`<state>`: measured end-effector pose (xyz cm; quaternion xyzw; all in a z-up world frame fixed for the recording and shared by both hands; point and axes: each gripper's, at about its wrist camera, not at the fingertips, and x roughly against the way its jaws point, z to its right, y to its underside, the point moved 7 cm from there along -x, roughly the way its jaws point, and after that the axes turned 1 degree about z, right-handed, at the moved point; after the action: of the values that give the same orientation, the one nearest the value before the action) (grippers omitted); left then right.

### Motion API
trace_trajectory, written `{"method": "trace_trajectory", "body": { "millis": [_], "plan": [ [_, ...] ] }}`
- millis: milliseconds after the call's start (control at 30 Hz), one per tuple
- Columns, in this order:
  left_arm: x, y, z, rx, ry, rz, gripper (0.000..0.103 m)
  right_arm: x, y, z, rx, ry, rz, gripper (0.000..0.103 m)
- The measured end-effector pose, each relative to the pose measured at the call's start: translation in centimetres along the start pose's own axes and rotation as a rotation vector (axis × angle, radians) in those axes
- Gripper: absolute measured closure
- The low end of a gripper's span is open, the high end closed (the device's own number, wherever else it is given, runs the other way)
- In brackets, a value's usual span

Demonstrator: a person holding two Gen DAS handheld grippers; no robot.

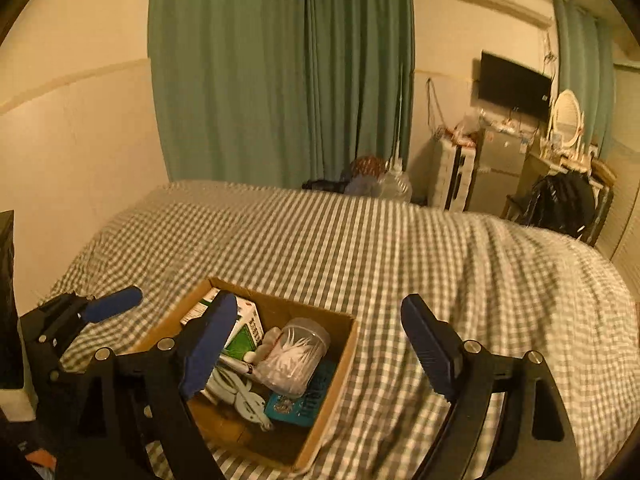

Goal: Organize objects

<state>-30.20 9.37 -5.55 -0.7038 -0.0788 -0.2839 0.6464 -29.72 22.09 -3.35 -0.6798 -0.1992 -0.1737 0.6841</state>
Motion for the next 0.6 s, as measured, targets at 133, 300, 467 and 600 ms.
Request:
{"method": "trace_trajectory", "body": {
  "millis": [133, 300, 467, 600],
  "plan": [
    [5.6, -1.9, 0.1, 0.025, -0.022, 0.096, 0.002, 5.4, -1.7, -0.5, 0.010, 0.009, 0.077, 0.016],
    [11.0, -3.2, 0.1, 0.062, -0.058, 0.187, 0.000, 13.1, -3.0, -1.5, 0.043, 0.024, 0.192, 0.007],
    [14.2, -3.0, 0.2, 0.044, -0.115, 0.236, 0.000, 17.9, -2.0, -1.2, 0.019, 0.044, 0.264, 0.000],
    [14.7, -0.9, -0.1, 0.062, -0.137, 0.269, 0.000, 18.9, 0.2, -1.4, 0.004, 0.047, 0.269, 0.000]
  ]
}}
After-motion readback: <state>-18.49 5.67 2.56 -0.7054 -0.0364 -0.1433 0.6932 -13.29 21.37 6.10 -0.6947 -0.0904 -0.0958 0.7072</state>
